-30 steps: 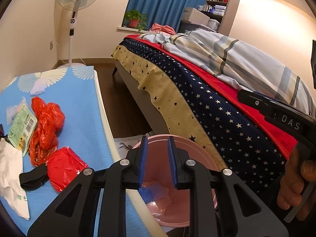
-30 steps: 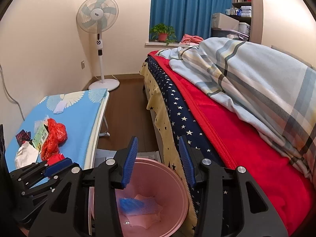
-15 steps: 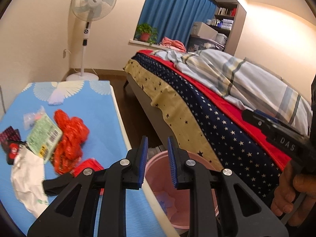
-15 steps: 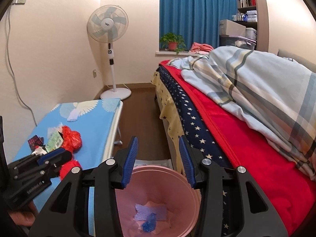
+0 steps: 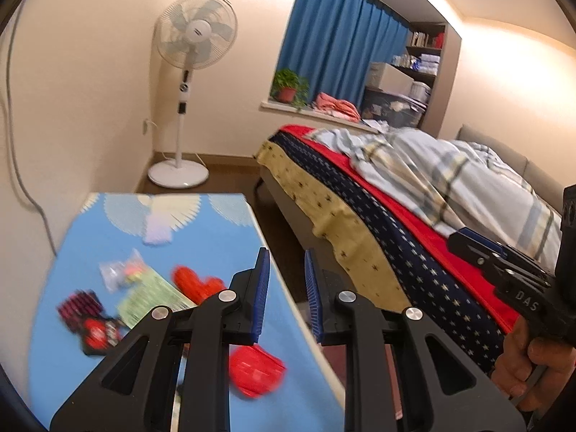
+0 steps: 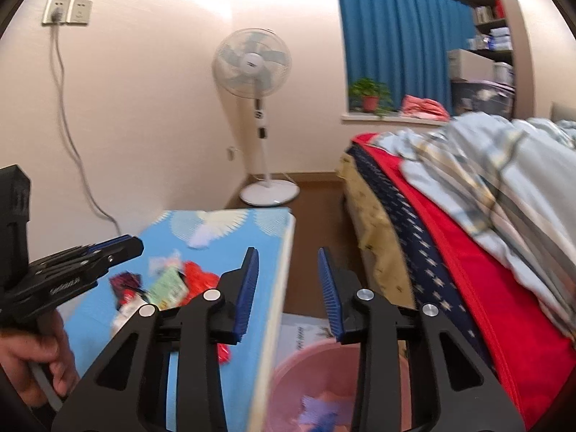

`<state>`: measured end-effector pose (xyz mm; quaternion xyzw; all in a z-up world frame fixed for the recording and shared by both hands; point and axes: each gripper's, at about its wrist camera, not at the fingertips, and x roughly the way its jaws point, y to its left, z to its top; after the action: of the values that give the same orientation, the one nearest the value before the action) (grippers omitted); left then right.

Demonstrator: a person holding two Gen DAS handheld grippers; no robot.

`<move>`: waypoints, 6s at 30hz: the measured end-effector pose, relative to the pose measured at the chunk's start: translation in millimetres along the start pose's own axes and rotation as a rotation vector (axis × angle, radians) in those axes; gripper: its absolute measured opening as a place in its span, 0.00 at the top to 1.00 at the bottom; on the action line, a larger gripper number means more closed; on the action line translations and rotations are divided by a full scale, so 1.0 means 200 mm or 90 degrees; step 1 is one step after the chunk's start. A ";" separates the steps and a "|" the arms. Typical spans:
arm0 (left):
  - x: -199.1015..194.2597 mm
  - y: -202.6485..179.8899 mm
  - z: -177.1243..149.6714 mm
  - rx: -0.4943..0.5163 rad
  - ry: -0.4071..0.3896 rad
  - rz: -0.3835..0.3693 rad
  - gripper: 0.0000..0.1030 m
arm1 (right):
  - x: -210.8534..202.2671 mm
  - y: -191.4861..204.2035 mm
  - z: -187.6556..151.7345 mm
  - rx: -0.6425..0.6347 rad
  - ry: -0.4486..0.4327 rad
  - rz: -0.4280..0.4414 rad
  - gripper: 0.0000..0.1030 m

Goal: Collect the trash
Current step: 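Grasp the clear plastic bag with the left gripper while the right gripper grasps the red bag, then carry both bags over the pink bin and open both grippers to release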

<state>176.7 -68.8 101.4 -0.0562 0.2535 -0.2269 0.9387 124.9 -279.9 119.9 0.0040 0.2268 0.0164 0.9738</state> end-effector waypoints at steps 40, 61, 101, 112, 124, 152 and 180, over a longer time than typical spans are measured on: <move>0.81 1.36 -0.21 -0.158 0.219 0.167 0.54 | 1.41 0.43 -0.36 0.049 0.323 0.151 0.43; 0.88 1.29 -0.21 -0.163 0.251 0.142 0.99 | 1.40 0.46 -0.39 0.045 0.344 0.199 0.85; -0.12 0.50 0.03 -0.079 -0.022 0.171 1.00 | 0.34 0.18 -0.03 0.049 0.038 0.024 0.88; -0.24 0.34 -0.07 -0.066 -0.047 0.159 1.00 | 0.05 0.07 -0.11 0.027 -0.009 -0.031 0.88; -0.23 0.16 -0.22 -0.044 -0.029 0.132 1.00 | -0.13 -0.06 -0.21 0.040 -0.012 -0.088 0.88; 0.15 -0.38 -0.47 0.032 0.052 0.007 1.00 | -0.13 -0.29 -0.36 0.035 0.039 -0.241 0.87; 0.44 -0.53 -0.60 0.041 0.125 -0.038 0.99 | -0.01 -0.40 -0.41 0.077 0.091 -0.270 0.83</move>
<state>142.6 -201.2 -18.7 -0.0112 0.3353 -0.2673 0.9033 89.3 -359.0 45.9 0.0131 0.2916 -0.2023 0.9348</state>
